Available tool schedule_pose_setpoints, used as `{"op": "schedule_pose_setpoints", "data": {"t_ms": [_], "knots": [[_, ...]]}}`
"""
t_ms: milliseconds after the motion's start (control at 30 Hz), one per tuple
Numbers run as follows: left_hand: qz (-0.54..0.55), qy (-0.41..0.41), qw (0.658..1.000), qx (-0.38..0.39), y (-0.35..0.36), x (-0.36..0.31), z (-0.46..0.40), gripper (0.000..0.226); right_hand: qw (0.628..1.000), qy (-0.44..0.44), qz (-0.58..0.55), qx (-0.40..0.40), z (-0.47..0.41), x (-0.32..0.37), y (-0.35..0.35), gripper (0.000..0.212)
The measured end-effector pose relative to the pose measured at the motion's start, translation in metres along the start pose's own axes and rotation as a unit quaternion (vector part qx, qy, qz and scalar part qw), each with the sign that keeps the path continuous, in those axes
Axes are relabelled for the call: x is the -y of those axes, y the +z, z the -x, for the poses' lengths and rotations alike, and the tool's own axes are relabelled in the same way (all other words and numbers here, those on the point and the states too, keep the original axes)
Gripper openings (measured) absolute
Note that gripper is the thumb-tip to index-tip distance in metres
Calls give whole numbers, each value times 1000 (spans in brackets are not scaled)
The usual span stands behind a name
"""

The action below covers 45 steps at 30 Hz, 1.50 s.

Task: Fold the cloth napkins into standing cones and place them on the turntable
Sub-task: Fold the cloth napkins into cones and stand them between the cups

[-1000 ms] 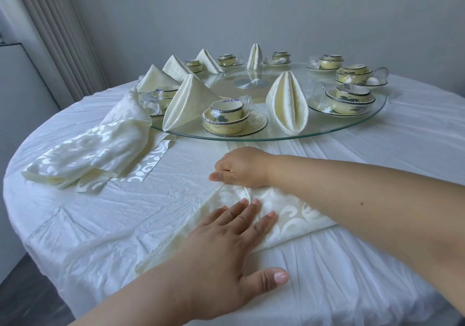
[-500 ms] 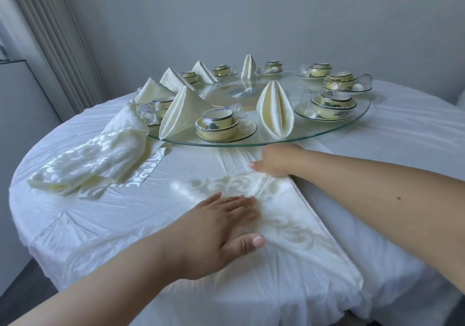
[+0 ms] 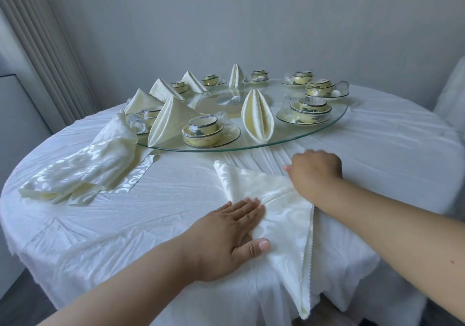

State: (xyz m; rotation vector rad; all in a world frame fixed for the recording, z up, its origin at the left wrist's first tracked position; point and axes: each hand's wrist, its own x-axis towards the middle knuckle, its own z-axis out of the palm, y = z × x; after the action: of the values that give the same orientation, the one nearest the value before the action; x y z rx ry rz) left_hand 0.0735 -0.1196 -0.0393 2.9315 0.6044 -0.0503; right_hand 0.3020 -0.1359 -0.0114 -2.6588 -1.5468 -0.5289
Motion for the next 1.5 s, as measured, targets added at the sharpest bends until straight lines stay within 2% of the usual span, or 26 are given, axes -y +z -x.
{"op": "schedule_pose_setpoints", "data": {"t_ms": [33, 67, 100, 133, 167, 200, 233, 267, 333, 433, 533, 600, 667, 700, 767, 800, 833, 1000, 1133, 1233, 1333, 1400, 1500], "knots": [[-3, 1, 1000, -3, 1, 0, 0, 90, 994, -43, -34, -99, 1, 6, -5, 53], [-6, 1, 1000, -7, 2, 0, 0, 90, 977, -104, -96, -160, 3, 15, -10, 62], [-8, 1, 1000, -9, 2, 0, 0, 90, 957, -175, -186, -140, 6, 25, -17, 71], [-9, 0, 1000, -11, 3, 0, 0, 89, 922, -235, -301, -57, 9, 35, -23, 77], [-10, -2, 1000, -13, 3, 0, 0, 88, 868, -268, -411, 82, 11, 46, -27, 78], [-10, -2, 1000, -16, 3, 0, 0, 87, 815, -274, -469, 200, 11, 55, -25, 78], [-10, -2, 1000, -17, 2, -1, 0, 87, 781, -277, -488, 274, 9, 62, -22, 79], [-11, -2, 1000, -18, 2, -1, 1, 87, 769, -289, -475, 315, 6, 65, -12, 82], [-13, -4, 1000, -16, 3, -1, 0, 88, 783, -321, -427, 319, 2, 62, 5, 85], [-8, -2, 1000, -9, 4, 0, -1, 90, 830, -345, -356, 256, -6, 43, 22, 92], [-6, -1, 1000, -4, 4, 1, -1, 92, 851, -369, -295, 230, -10, 19, 26, 102], [-1, -1, 1000, -5, 4, 1, 0, 94, 863, -349, -285, 227, -10, 6, 24, 90], [3, -4, 1000, -5, 4, 1, 0, 97, 872, -326, -317, 182, -6, -5, 17, 75], [5, -5, 1000, -6, 4, 0, 0, 98, 871, -318, -345, 147, -3, -10, 14, 65], [4, -5, 1000, -8, 4, -1, 0, 99, 858, -311, -395, 102, 4, -18, 8, 32], [4, -3, 1000, -7, 3, -1, 0, 99, 852, -312, -408, 102, 7, -21, 6, 15], [7, -2, 1000, -6, 3, -1, 0, 98, 849, -317, -409, 110, 9, -23, 6, 8], [33, -1, 999, -2, -1, 1, -1, 93, 827, -310, -431, 188, 2, -21, 18, 10], [128, -3, 992, -16, -8, 4, 0, 90, 813, -305, -440, 230, -6, -18, 22, 8], [133, 28, 988, -67, -15, 8, -1, 69, 812, -303, -431, 251, -10, -17, 21, 7], [90, 121, 980, -128, -19, 5, -1, 41, 807, -298, -438, 260, -11, -16, 22, 9], [130, 156, 973, -107, -20, 2, -3, 41, 807, -297, -438, 262, -11, -16, 23, 12], [198, 124, 970, -66, -18, 1, -10, 42, 807, -293, -439, 266, -12, -16, 21, 11]]}}
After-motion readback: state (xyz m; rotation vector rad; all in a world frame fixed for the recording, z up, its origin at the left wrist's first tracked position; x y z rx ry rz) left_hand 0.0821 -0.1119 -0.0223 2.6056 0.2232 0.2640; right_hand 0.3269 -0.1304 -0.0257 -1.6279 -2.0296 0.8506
